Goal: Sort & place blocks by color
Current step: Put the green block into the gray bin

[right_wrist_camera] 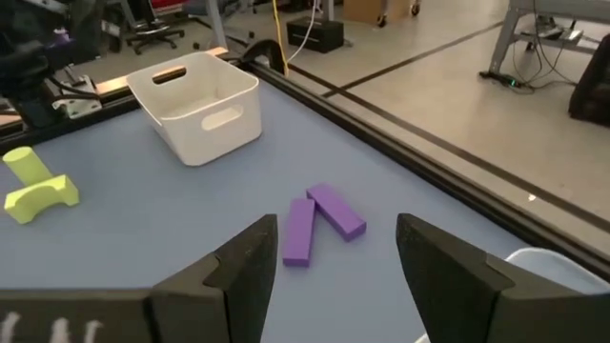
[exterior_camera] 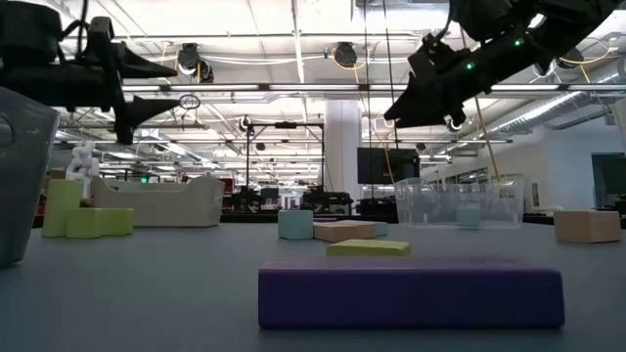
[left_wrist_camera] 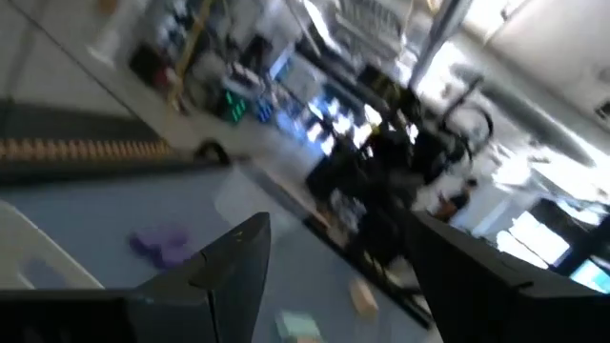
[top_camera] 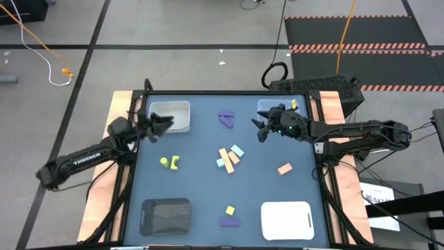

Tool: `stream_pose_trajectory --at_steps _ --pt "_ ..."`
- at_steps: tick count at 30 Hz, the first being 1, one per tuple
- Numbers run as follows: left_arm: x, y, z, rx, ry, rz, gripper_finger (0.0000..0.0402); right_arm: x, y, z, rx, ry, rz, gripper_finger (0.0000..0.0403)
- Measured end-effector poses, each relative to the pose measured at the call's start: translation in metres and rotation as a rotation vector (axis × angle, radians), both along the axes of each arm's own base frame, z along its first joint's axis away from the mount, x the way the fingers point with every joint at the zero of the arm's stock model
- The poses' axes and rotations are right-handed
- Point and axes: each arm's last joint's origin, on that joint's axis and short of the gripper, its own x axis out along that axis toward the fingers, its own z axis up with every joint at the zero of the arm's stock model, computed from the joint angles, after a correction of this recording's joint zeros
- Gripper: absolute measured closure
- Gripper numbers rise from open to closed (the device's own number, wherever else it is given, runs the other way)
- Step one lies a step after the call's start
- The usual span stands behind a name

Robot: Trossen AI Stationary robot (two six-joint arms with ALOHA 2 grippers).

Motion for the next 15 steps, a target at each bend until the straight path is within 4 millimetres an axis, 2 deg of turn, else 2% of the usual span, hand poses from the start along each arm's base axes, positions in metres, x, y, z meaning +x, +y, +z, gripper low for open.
stream_pose_trajectory --at_steps 15 --pt "0.033 -0.037 -0.026 -0.15 0.206 -0.17 0.0158 0.0 -0.001 0.002 -0.017 -0.011 -0.002 0.0197"
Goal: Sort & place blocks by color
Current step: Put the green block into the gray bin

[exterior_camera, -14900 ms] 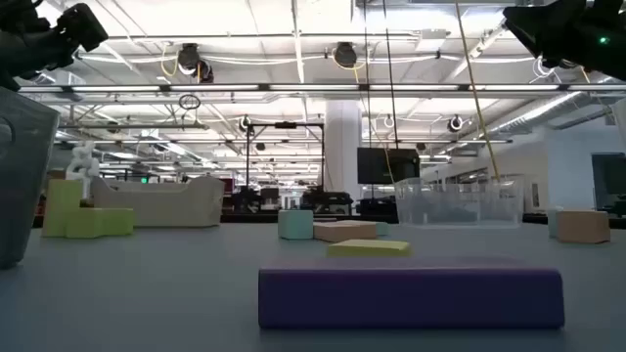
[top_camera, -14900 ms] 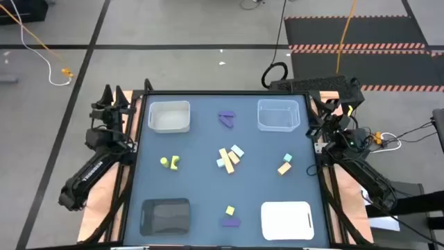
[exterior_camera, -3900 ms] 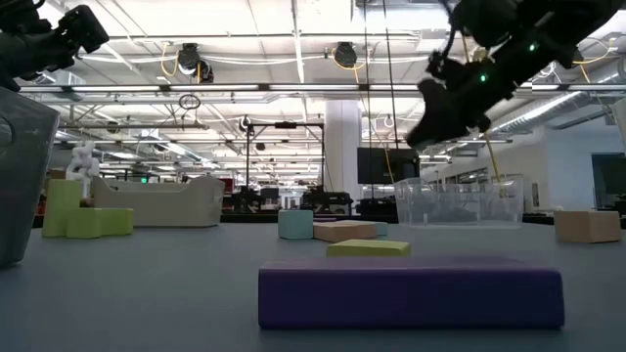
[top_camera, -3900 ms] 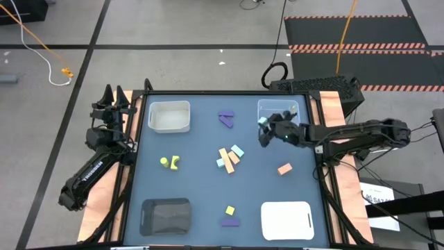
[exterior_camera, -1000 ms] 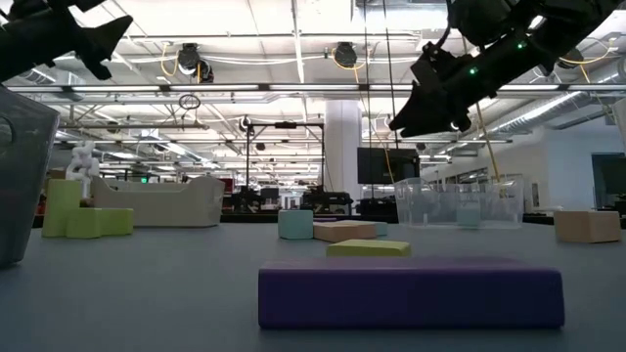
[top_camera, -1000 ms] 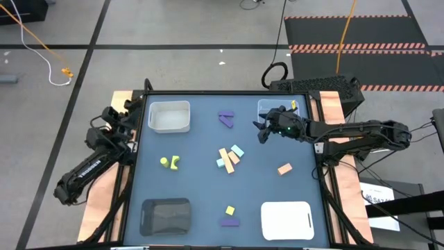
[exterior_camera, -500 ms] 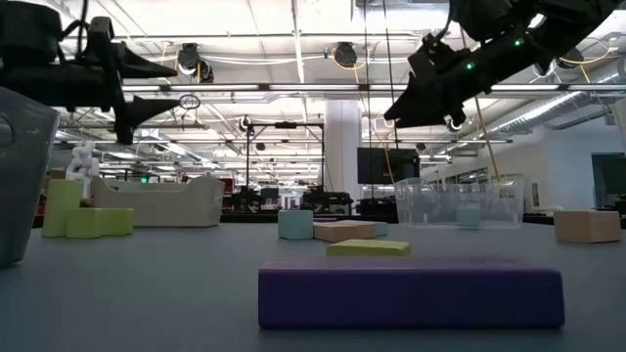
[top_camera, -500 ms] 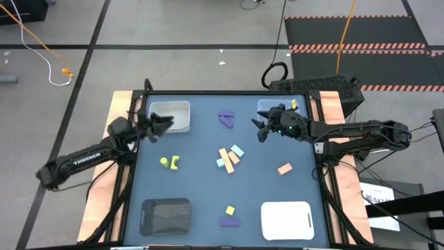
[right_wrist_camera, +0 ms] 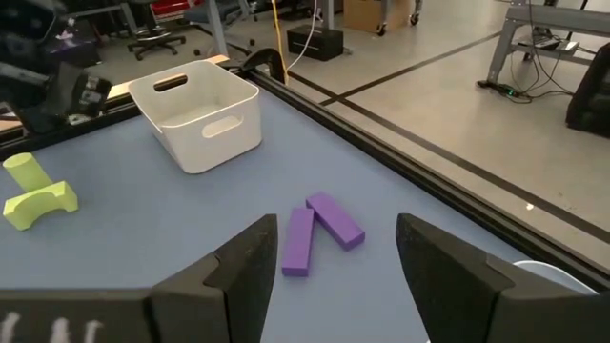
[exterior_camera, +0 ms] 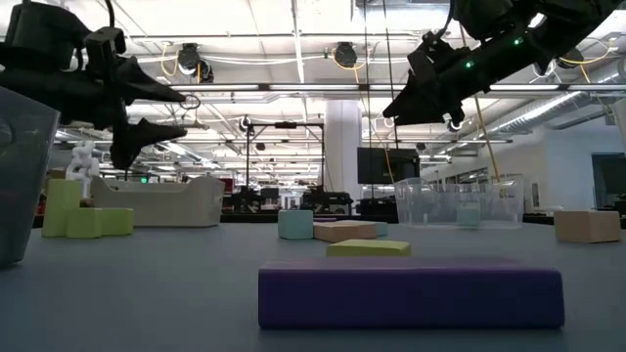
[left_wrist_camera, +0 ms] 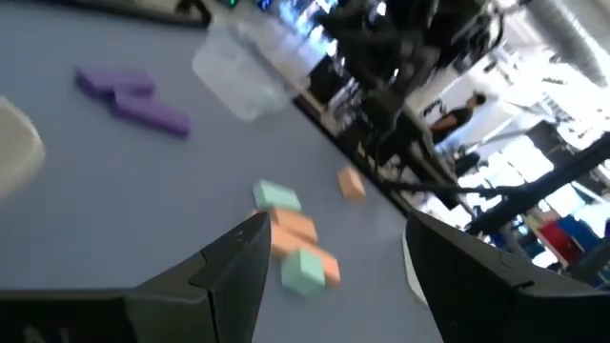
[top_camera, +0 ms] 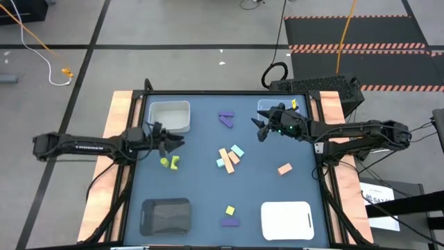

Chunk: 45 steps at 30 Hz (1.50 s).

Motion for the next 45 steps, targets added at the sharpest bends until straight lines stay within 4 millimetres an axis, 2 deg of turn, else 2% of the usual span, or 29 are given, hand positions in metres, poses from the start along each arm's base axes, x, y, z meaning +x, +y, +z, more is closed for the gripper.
stream_pose_trajectory --at_steps 4,10,16,19,24,29,34,39,45 --pt "0.008 -0.015 0.0 -0.009 0.054 -0.014 0.0158 0.0 0.0 0.0 -0.012 0.008 0.004 0.0197" --pt "0.031 -0.036 0.024 0.059 0.138 -0.044 0.0158 -0.001 -0.002 0.0 -0.02 0.015 -0.002 0.0197" --pt "0.055 -0.049 0.042 0.091 0.448 -0.067 0.0158 -0.002 -0.006 0.0 -0.02 0.017 -0.019 0.0197" --pt "0.059 -0.051 0.046 0.026 0.615 -0.033 0.0158 -0.003 -0.007 -0.001 -0.017 0.027 -0.025 0.0197" --pt "0.053 -0.053 0.053 -0.105 0.848 0.077 0.0158 -0.004 -0.006 -0.006 -0.031 0.05 -0.017 0.0197" --pt "0.04 -0.054 0.055 -0.196 0.996 0.191 0.0158 -0.011 -0.005 -0.022 -0.03 0.055 -0.017 0.0197" --pt "0.028 -0.056 0.051 -0.256 1.08 0.277 0.0158 -0.021 -0.002 -0.039 -0.043 0.005 -0.018 0.0197" --pt "0.021 -0.057 0.048 -0.256 1.14 0.334 0.0158 -0.024 -0.001 -0.037 -0.118 -0.091 -0.003 0.0197" --pt "0.028 -0.061 0.038 -0.239 1.19 0.351 0.0158 -0.024 -0.001 -0.036 -0.144 -0.089 0.003 0.0197"
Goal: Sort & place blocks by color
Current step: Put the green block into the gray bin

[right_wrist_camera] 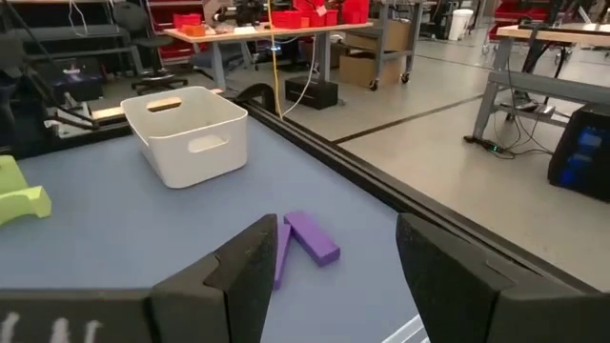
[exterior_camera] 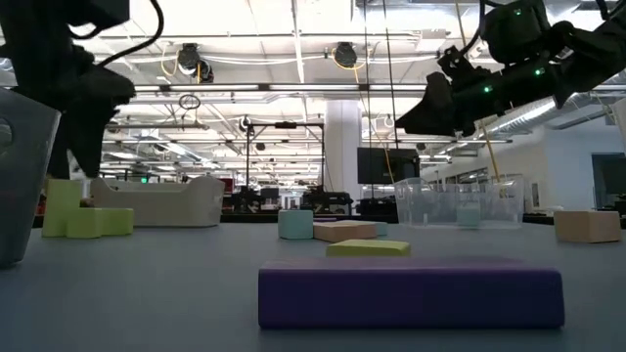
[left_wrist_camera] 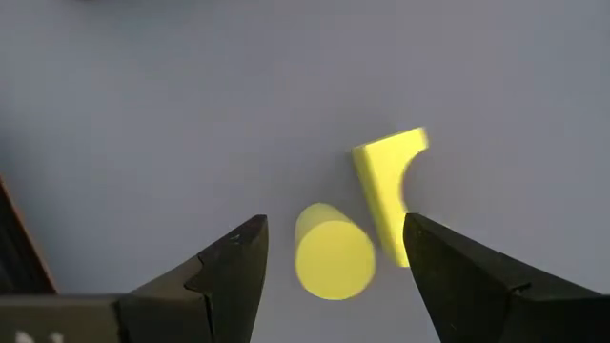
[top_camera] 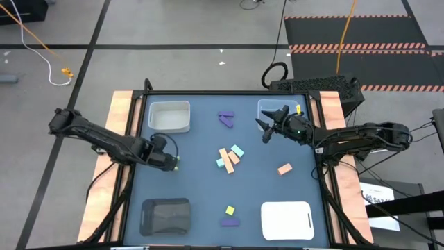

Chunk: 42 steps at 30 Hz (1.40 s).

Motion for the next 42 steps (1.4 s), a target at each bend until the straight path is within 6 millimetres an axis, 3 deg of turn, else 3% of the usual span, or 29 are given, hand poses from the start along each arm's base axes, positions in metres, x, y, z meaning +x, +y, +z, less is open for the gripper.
stream_pose_trajectory --at_steps 10,13,17,24,29,42 --pt "0.01 -0.008 -0.025 -0.041 0.169 0.039 0.0163 0.0 0.0 0.0 0.0 0.0 0.0 0.0197" --pt "0.011 -0.007 -0.027 -0.031 0.176 0.045 0.0197 0.0 0.0 0.0 0.0 0.0 0.001 0.0197" --pt "0.012 -0.006 -0.026 -0.013 0.168 0.035 0.0276 0.0 0.0 0.0 0.005 -0.003 0.0 0.0197" --pt "0.013 -0.005 -0.023 0.024 0.152 0.027 0.0276 0.0 0.0 -0.001 0.008 0.003 0.0 0.0197" --pt "0.02 -0.002 0.001 0.176 -0.009 0.033 0.0276 0.0 0.0 -0.001 0.008 0.003 0.0 0.0197" --pt "0.075 -0.013 0.108 0.878 -0.644 -0.235 0.0276 0.0 0.0 -0.001 0.008 0.002 0.0 0.0197"
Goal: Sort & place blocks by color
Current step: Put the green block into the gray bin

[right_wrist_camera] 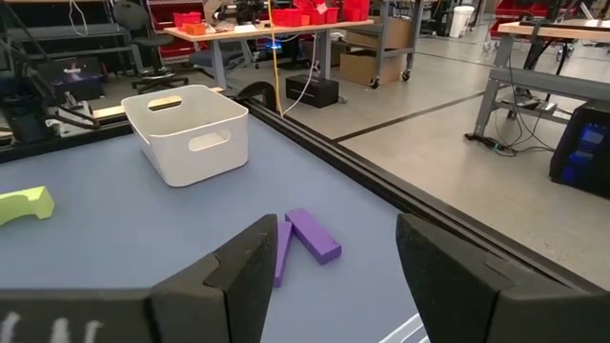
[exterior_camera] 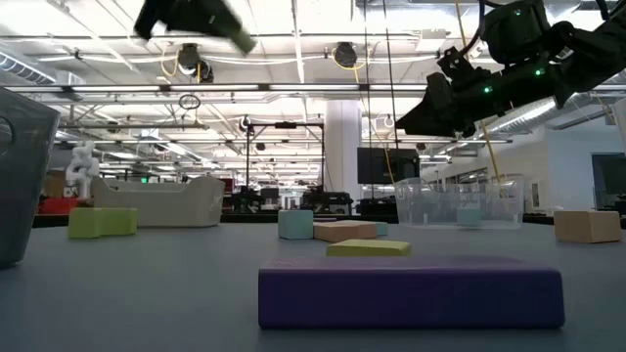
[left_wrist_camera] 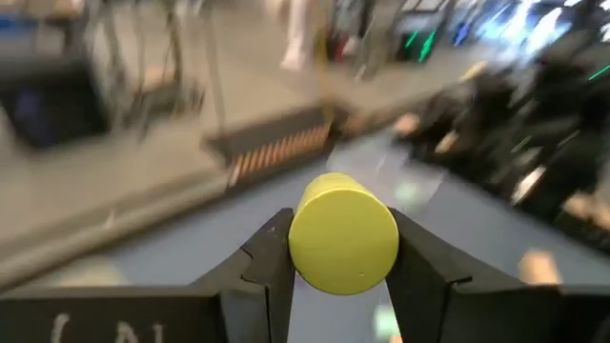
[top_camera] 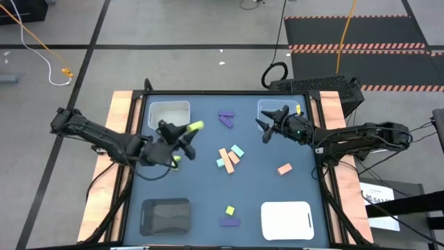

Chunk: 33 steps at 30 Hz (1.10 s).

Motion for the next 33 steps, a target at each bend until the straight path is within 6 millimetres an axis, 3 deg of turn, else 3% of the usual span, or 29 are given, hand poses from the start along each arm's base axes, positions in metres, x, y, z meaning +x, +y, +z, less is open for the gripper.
stream_pose_trajectory --at_steps 7,18,25,33 --pt "0.008 -0.008 0.036 0.241 -0.102 -0.064 0.0276 0.0 0.0 0.0 0.0 0.0 0.0 0.0197" --pt "0.01 -0.009 0.034 0.256 -0.092 -0.082 0.0276 0.0 0.0 0.001 -0.003 -0.01 0.0 0.0197" --pt "0.01 -0.001 0.01 0.186 0.052 -0.06 0.0276 0.0 0.0 0.001 -0.004 -0.014 0.0 0.0197" --pt "-0.008 0.036 -0.03 -0.023 0.252 0.182 0.0276 0.0 0.0 0.001 -0.004 -0.015 0.0 0.0197"
